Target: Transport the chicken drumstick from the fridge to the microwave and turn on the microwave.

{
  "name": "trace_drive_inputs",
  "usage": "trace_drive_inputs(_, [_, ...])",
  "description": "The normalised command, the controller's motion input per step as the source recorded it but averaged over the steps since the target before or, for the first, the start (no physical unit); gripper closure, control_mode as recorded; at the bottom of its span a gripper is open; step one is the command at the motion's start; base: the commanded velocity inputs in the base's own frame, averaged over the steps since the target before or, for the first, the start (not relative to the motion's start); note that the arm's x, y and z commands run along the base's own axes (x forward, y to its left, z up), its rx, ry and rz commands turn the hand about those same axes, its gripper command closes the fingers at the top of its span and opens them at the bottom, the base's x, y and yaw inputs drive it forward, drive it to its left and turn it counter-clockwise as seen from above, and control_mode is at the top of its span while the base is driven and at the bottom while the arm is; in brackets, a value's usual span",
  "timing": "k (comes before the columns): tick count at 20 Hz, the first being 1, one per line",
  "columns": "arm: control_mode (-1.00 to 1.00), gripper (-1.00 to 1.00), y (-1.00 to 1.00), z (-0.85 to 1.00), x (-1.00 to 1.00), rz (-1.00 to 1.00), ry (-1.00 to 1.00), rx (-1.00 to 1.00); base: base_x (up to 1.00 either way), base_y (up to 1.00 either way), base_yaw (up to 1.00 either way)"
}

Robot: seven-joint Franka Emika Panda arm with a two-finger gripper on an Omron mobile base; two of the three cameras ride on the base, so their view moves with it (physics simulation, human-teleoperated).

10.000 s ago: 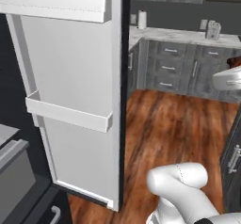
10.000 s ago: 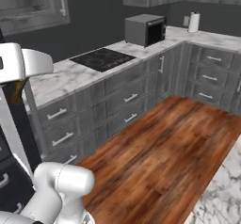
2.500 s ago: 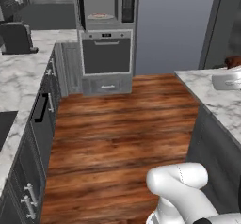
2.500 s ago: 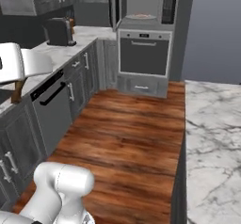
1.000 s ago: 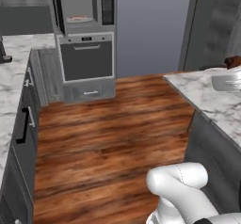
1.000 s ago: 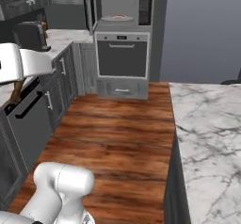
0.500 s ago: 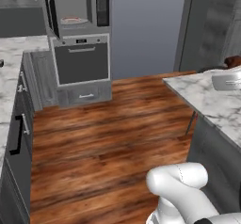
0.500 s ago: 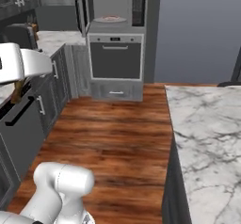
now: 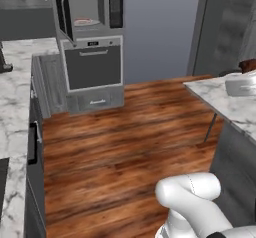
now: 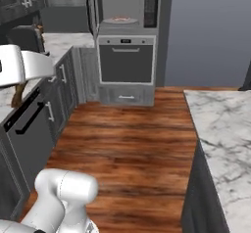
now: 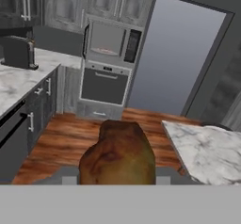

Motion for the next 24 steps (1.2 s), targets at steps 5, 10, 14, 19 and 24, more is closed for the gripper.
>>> trace_drive_inputs(5, [1.00, 1.00, 0.00, 0.00, 0.00, 0.00, 0.00, 0.00, 0.45, 0.41, -0.02])
trace_drive_inputs(10, [1.00, 1.00, 0.00, 0.00, 0.00, 0.00, 0.00, 0.00, 0.67, 0.33, -0.01])
trace_drive_inputs(14, [1.00, 1.00, 0.00, 0.00, 0.00, 0.00, 0.00, 0.00, 0.68, 0.41, -0.02])
trace_drive_inputs(19, [1.00, 1.00, 0.00, 0.00, 0.00, 0.00, 0.00, 0.00, 0.63, 0.47, -0.01])
trace_drive_inputs(24, [1.00, 1.00, 0.00, 0.00, 0.00, 0.00, 0.00, 0.00, 0.60, 0.39, -0.01])
